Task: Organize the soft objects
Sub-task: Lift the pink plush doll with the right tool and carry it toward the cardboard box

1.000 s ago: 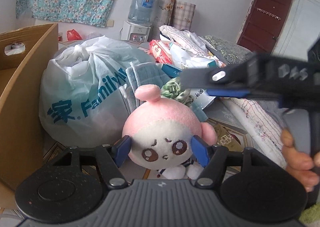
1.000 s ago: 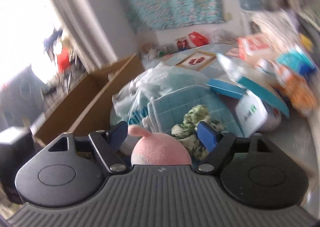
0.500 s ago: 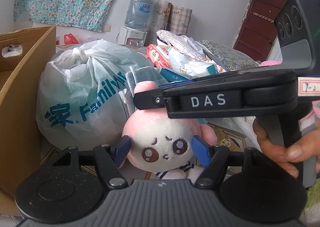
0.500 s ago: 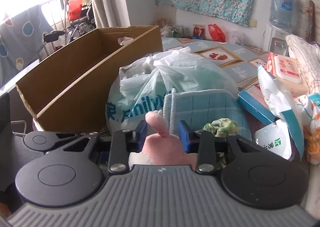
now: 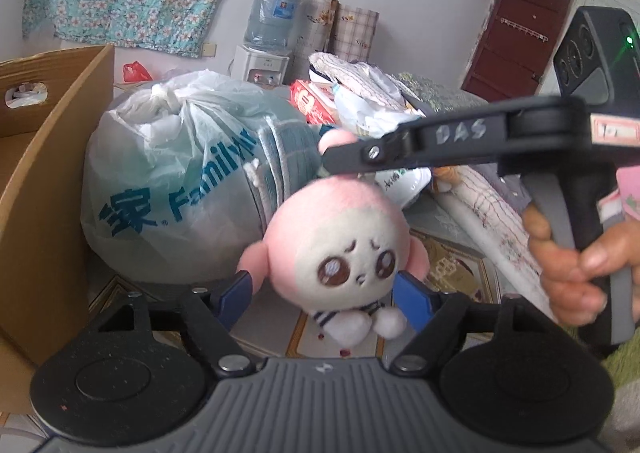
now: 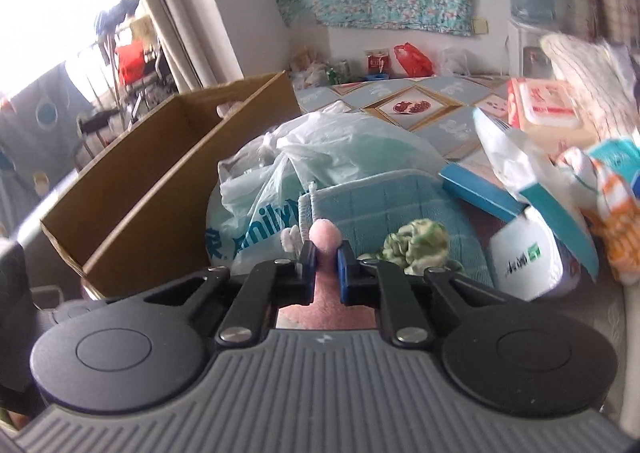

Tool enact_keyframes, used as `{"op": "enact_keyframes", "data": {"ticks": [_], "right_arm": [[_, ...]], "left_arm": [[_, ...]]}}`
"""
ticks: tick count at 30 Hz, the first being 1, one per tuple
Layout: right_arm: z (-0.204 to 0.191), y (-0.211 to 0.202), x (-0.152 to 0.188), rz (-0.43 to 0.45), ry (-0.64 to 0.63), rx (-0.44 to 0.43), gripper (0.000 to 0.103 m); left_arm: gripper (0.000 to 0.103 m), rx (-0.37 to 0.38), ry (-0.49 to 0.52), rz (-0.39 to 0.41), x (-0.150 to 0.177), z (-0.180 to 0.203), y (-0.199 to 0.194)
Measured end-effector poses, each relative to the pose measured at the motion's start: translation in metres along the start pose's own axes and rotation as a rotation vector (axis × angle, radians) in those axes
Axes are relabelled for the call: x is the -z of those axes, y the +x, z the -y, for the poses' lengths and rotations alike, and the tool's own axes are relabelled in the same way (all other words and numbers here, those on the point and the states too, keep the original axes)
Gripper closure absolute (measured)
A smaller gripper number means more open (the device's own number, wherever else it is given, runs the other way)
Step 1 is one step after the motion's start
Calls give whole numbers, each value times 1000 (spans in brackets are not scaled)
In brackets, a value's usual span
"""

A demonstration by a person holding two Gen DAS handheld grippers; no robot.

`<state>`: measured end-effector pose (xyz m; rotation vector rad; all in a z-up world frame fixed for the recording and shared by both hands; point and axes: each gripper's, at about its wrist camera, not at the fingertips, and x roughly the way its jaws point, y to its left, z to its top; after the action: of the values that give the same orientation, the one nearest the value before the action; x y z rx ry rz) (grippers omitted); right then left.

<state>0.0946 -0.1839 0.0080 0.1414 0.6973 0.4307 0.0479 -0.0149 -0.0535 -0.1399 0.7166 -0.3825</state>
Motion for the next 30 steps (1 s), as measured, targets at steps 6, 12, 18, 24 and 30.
{"op": "enact_keyframes", "data": {"ticks": [6,12,18,24,30], "right_arm": [[-2,-15,3,23,39,-60,95],[-23,-34,4,48,0,-104,95],[-56,-58,-13,93,-74,-172,95],[-106,-69,-57,133,-199,-295,95],[-152,-47,-128,134,-230,-462,95]], "left_arm": [[22,12,38,-58,7,11,21],[29,-18,17,11,6,13,11],[29,-55,-15,119,2,10,-33],[29,-146,-82,267,-18,-8,-95],[28,-327,-132,383,-53,-38,-141]]}}
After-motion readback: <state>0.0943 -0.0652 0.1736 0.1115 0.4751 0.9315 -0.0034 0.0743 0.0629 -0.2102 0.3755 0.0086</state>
